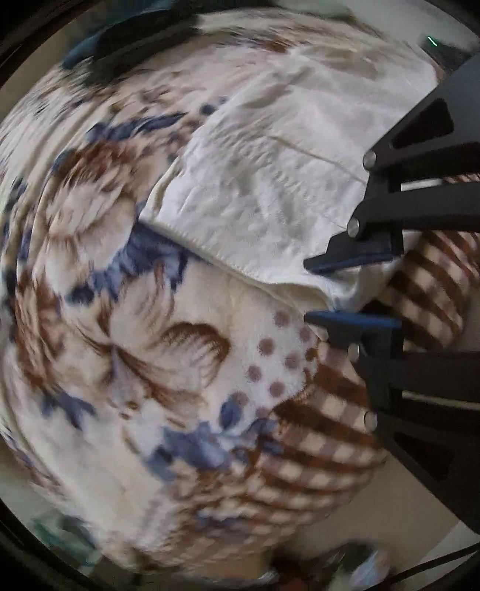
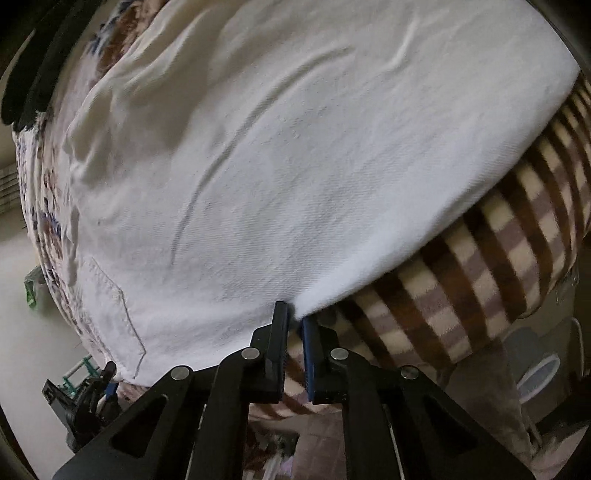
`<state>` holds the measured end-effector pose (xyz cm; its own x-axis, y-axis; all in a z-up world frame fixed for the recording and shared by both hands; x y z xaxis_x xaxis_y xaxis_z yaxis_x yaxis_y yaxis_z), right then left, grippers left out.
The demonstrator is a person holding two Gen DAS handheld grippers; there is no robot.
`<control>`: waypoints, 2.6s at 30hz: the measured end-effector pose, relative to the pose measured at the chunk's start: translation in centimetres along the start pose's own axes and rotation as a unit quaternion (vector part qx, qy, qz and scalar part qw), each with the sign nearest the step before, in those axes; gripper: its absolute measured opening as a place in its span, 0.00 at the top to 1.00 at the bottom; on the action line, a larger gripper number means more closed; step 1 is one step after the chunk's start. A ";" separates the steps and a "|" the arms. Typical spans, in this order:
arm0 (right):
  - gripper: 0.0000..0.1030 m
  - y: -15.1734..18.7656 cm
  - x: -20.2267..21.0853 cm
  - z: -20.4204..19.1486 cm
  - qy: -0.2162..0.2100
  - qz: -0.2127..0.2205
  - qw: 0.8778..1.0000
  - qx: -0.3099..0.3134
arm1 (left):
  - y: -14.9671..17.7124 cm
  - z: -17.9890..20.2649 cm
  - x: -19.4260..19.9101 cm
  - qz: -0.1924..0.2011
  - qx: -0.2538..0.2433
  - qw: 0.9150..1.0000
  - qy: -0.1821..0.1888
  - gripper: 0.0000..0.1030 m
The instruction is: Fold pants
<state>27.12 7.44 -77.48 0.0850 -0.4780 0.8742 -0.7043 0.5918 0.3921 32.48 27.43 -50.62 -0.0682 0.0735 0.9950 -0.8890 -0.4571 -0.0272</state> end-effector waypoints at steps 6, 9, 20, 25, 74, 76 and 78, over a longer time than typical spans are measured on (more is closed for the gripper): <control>0.29 -1.0 5.5 -4.5 0.022 0.042 0.992 0.121 | 1.5 6.4 3.3 0.011 -0.103 0.993 -0.065 0.13; 0.27 -2.7 7.9 -9.0 0.037 0.081 0.971 0.221 | 1.4 10.9 3.1 0.005 -0.129 0.991 -0.028 0.13; 0.28 -18.0 8.1 -13.9 0.173 0.021 0.887 0.427 | -2.2 25.4 -2.9 -0.011 -0.193 0.981 -0.016 0.13; 0.75 -18.8 5.8 -13.4 0.228 -0.017 0.824 0.518 | -1.9 26.9 -4.6 -0.024 -0.182 0.982 -0.035 0.13; 0.28 -28.1 7.2 -16.5 -0.174 -0.230 0.896 0.339 | 0.0 21.1 -8.1 -0.043 -0.120 0.989 -0.079 0.02; 0.25 -26.5 5.1 -17.0 -0.132 -0.248 0.884 0.373 | 0.1 21.6 -7.5 -0.037 -0.127 0.988 -0.078 0.02; 0.36 -25.2 2.6 -16.6 -0.090 -0.274 0.874 0.391 | 0.2 22.3 -7.1 -0.028 -0.145 0.986 -0.082 0.02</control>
<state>56.83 2.04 -80.32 0.4973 -0.6866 0.5303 -0.8654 -0.3488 0.3598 42.86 7.06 -55.57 0.0379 -0.0645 0.9972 -0.9831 -0.1814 0.0256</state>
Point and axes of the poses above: each gripper's, at about its wrist camera, not at the fingertips, and x roughly against the way its jaws point, z to its right, y to its underside, the point moved 1 cm from there along -x, roughly the way its jaws point, and after that the axes turned 3 degrees about x, right-handed, at the moved point
